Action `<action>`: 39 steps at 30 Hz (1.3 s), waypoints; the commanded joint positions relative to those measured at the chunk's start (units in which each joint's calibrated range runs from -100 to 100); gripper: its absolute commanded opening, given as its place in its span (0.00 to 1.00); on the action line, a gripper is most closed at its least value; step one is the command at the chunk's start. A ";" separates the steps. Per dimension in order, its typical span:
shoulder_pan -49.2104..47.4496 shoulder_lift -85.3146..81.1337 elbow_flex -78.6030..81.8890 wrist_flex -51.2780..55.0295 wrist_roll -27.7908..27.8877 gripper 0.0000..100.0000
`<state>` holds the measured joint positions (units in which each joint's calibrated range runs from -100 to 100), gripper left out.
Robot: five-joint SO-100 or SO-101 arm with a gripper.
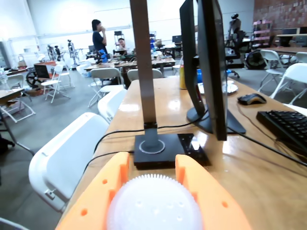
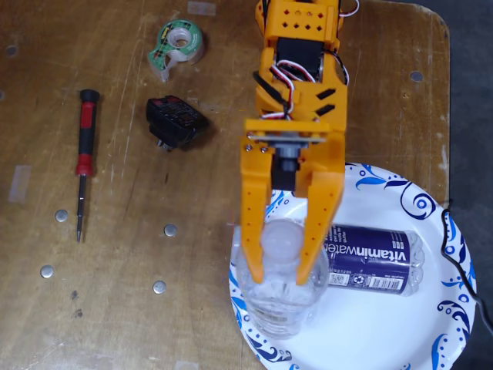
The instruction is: Move the bottles to the plate
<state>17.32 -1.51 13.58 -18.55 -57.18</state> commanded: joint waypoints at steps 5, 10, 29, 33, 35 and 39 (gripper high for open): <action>-7.78 4.97 -3.04 -4.68 0.26 0.04; -9.72 9.27 -3.04 -10.60 1.93 0.04; -8.32 10.95 3.63 -13.74 2.35 0.09; -7.24 10.11 5.43 -13.39 2.40 0.08; -7.02 9.86 6.33 -13.39 2.40 0.09; -7.02 9.52 6.42 -13.39 2.40 0.09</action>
<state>9.57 9.48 19.96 -32.43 -55.04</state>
